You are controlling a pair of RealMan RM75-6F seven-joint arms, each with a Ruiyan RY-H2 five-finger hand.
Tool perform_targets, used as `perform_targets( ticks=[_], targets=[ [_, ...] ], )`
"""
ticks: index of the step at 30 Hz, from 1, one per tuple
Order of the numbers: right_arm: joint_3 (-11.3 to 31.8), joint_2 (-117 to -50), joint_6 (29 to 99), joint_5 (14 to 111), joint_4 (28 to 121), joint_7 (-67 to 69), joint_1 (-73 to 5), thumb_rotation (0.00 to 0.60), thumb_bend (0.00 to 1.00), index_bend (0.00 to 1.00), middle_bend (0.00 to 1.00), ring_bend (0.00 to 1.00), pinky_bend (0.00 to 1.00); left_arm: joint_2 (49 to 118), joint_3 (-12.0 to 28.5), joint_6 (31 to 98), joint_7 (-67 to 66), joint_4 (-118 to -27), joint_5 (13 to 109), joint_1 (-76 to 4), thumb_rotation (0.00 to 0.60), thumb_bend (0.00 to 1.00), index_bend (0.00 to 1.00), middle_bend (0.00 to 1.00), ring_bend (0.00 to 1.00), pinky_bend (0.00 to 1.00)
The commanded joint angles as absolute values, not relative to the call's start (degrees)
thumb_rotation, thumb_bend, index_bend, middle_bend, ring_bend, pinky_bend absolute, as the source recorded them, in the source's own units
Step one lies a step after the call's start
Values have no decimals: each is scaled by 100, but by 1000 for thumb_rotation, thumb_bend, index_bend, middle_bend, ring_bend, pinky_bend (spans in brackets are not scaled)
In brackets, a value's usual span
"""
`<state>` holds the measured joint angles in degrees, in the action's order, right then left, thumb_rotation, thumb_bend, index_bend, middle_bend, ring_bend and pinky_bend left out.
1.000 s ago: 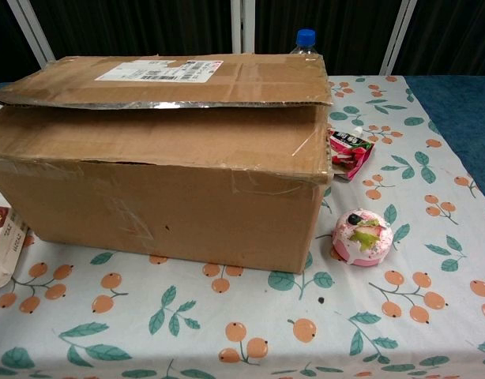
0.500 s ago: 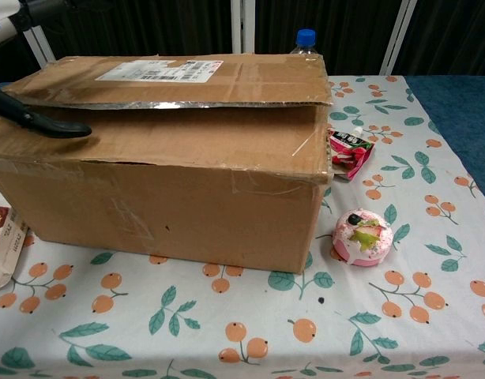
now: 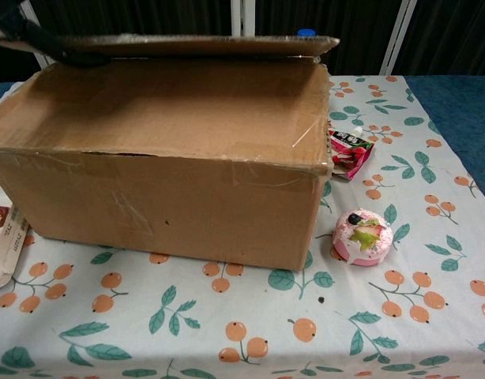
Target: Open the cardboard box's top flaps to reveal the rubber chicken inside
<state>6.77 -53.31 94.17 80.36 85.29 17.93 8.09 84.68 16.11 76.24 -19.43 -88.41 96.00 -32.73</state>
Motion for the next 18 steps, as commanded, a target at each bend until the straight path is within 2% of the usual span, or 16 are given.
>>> perform_targets(
  ticks=[1,5,9,14,18],
  targets=[
    [686,-5319,9455,8041,8555,1793,829,600,55,0,0,0,0,8318,2199,7420,-1988,-8765,9334,-3736,600,156,37,51,72,190],
    [701,-5307,9508,8030,8589,1788,858,600,55,0,0,0,0,8484,2745,7187,-1968,-8190,8900,-4296,600,156,34,47,71,190],
    [699,-5304,9526,8056,8632,1755,863,600,56,0,0,0,0,9134,3103,6846,-1864,-7159,8138,-4905,600,155,20,31,71,190],
    [697,-5306,9551,8096,8691,1729,863,600,55,0,0,0,0,9846,3184,6569,-2133,-6220,7425,-5386,600,155,5,9,71,190],
    [711,-5279,9590,8119,8723,1711,867,600,55,0,0,0,0,9977,3214,6603,-2178,-6164,7089,-5456,600,155,3,9,71,190]
  ],
)
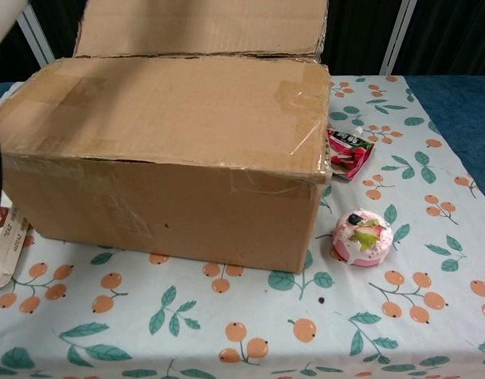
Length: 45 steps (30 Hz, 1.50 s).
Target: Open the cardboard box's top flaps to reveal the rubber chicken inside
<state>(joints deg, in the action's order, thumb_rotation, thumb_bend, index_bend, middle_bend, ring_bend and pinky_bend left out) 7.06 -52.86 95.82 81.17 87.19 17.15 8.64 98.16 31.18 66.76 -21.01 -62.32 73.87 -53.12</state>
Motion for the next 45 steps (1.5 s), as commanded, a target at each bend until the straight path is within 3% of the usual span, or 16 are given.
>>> perform_targets(
  ticks=[1,6,8,11,12,15,23,30,36,45],
  targets=[
    [713,-5274,9586,8114,8718,1713,867,600,55,0,0,0,0,9933,3232,6610,-2124,-6301,7008,-5412,600,155,3,9,71,190],
    [727,-5273,9482,8055,8659,1762,834,600,55,0,0,0,0,9001,3376,5965,-1731,-8376,5926,-4802,585,187,106,103,76,195],
    [727,-5288,9443,8057,8636,1767,811,600,55,0,0,0,0,8366,3330,5551,-1779,-9277,5434,-4567,468,155,165,153,119,204],
    [723,-5308,9409,8075,8629,1758,784,600,55,0,0,0,0,7616,3273,5016,-1686,-10158,4880,-4389,227,81,266,299,206,211],
    [722,-5317,9401,8083,8628,1742,774,600,54,0,0,0,0,7362,3248,4831,-1607,-10396,4708,-4352,191,69,288,321,207,211],
    [713,-5336,9397,8103,8639,1676,762,600,54,0,0,0,0,7000,3073,4622,-1556,-10620,4549,-4346,147,67,320,333,212,210],
    [706,-5366,9434,8081,8626,1688,799,600,54,0,0,0,0,6866,2490,4469,-1352,-10714,4632,-4415,10,109,327,349,209,205],
    [700,-5418,9425,8095,8571,1732,793,600,48,0,0,0,0,6930,2128,4417,-1208,-10642,4727,-4570,0,108,327,354,188,203],
    [715,-5448,9395,8064,8490,1820,787,600,43,0,0,0,0,6804,1938,4333,-1161,-10682,4624,-4724,0,109,327,419,178,202],
    [736,-5482,9402,8081,8413,1926,775,600,34,0,0,0,0,6497,2063,4902,-880,-11239,5176,-4611,0,110,316,545,181,202]
  ],
)
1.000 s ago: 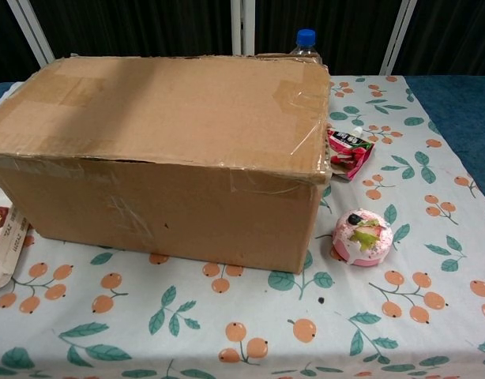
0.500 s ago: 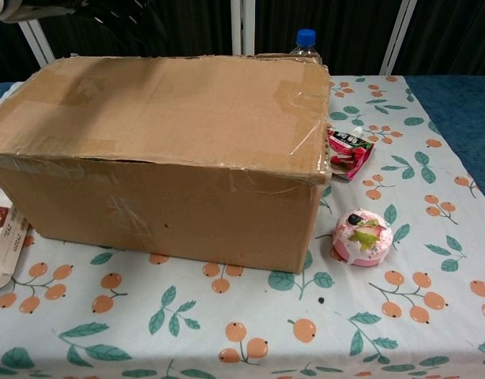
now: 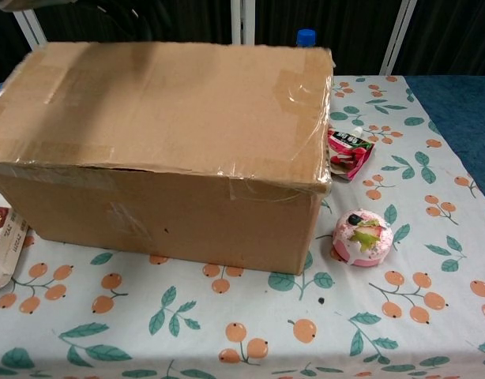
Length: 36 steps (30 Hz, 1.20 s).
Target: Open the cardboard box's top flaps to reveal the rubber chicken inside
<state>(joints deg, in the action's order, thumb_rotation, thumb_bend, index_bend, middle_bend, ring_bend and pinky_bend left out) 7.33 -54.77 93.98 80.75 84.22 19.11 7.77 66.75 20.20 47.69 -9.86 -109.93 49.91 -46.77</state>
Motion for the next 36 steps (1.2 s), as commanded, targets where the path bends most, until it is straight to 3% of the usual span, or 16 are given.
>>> perform_targets(
  ticks=[1,6,11,18,28,33,36],
  targets=[
    [740,-5488,9405,8082,8403,1938,774,600,34,0,0,0,0,6423,2072,4928,-846,-11326,5213,-4588,0,110,313,562,188,203],
    [737,-5506,9420,8138,8334,2025,762,600,33,0,0,0,0,5781,2102,4954,-651,-11898,5377,-4410,0,103,291,658,259,209],
    [758,-5505,9522,8244,8309,2059,744,600,31,0,0,0,0,4936,2057,4782,-287,-12574,5476,-4104,0,92,263,689,284,229],
    [834,-5618,9641,8339,8193,2138,667,600,31,0,0,0,0,3869,1481,4844,336,-13498,6508,-3102,0,51,195,692,320,285],
    [798,-5635,9524,8539,8444,1743,470,600,30,0,0,0,0,2922,1060,5051,2615,-13470,8320,-2152,0,24,150,695,361,355],
    [788,-5552,9536,8615,8634,1564,426,600,29,0,0,0,0,2703,931,5533,3108,-13291,8991,-1899,0,21,149,611,361,347],
    [754,-5427,9482,8781,8825,1417,341,600,39,0,0,0,0,2680,858,5841,2971,-13126,9060,-1756,2,24,150,468,359,356]
  ],
)
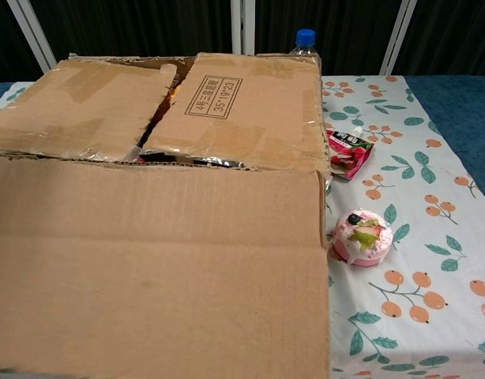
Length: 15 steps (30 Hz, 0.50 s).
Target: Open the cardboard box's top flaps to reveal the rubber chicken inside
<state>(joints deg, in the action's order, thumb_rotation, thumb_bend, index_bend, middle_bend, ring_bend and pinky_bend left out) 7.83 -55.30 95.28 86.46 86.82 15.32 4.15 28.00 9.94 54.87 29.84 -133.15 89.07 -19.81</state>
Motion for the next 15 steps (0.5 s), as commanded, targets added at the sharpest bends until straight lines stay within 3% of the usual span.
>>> perform_targets(
  ticks=[1,4,8,12,15],
  targets=[
    [742,-5371,9451,8872,8910,1352,290,600,65,0,0,0,0,2717,829,5947,2789,-13056,9034,-1699,24,32,150,409,341,360],
    [751,-5138,9350,9272,9320,1072,45,600,171,0,0,0,0,3044,716,6433,1607,-12739,8855,-1440,136,87,152,298,248,348],
    [868,-4727,8902,9755,10082,774,-492,600,395,0,0,0,0,4032,568,7341,-119,-12106,8742,-1029,277,105,157,218,204,301],
    [1081,-4288,7756,9871,11019,296,-1328,600,625,0,10,0,0,5039,483,8154,-861,-11148,8875,-702,331,106,157,192,170,278],
    [1323,-4154,6644,9607,11581,-365,-2070,600,730,20,38,0,0,5427,439,8444,-845,-10630,8826,-546,341,106,157,189,165,265]
  ],
)
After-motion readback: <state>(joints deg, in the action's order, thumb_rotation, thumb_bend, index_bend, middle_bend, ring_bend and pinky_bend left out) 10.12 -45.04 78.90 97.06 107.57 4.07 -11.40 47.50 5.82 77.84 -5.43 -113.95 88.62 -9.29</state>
